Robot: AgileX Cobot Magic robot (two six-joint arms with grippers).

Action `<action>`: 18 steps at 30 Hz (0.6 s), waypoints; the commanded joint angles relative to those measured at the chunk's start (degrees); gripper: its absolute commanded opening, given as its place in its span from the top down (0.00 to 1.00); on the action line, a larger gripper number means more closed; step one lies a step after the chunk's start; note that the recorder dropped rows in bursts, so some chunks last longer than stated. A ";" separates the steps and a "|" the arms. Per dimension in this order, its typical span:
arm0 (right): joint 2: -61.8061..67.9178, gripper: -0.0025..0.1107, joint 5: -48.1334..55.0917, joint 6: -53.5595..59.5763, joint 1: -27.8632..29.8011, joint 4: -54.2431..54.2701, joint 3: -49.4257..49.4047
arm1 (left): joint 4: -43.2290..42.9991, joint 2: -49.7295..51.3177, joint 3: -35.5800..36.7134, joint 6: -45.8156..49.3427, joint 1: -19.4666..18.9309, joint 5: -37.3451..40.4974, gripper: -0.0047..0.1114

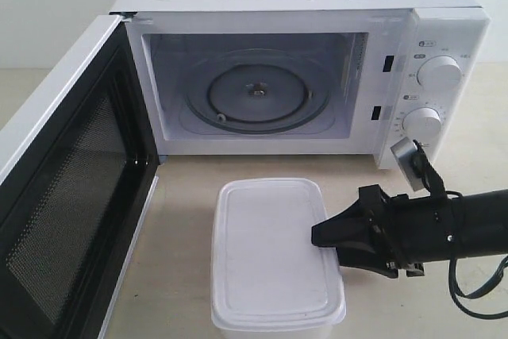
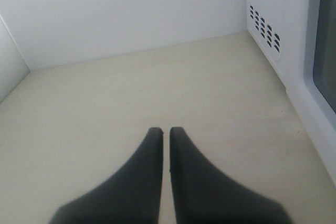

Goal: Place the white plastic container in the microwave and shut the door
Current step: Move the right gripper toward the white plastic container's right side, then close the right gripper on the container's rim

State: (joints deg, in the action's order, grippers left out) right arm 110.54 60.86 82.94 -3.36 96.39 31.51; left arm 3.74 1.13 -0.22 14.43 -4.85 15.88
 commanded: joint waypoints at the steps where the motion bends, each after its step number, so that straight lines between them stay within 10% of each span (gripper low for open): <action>1: 0.01 0.62 -0.53 0.50 -0.04 -0.35 0.06 | 0.05 0.21 0.22 -0.55 -0.19 -0.40 0.92; 10: 0.01 0.96 -0.45 2.34 -0.04 -1.53 0.06 | 0.05 0.21 0.22 -0.55 -0.19 -0.40 0.92; 18: -2.88 0.98 0.18 2.44 -0.04 -1.53 0.06 | 0.05 0.21 0.22 -0.55 -0.19 -0.40 0.92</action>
State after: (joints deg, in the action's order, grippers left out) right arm 109.78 60.78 84.64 -3.36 95.22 31.58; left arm 3.74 1.13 -0.22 14.43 -4.85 15.88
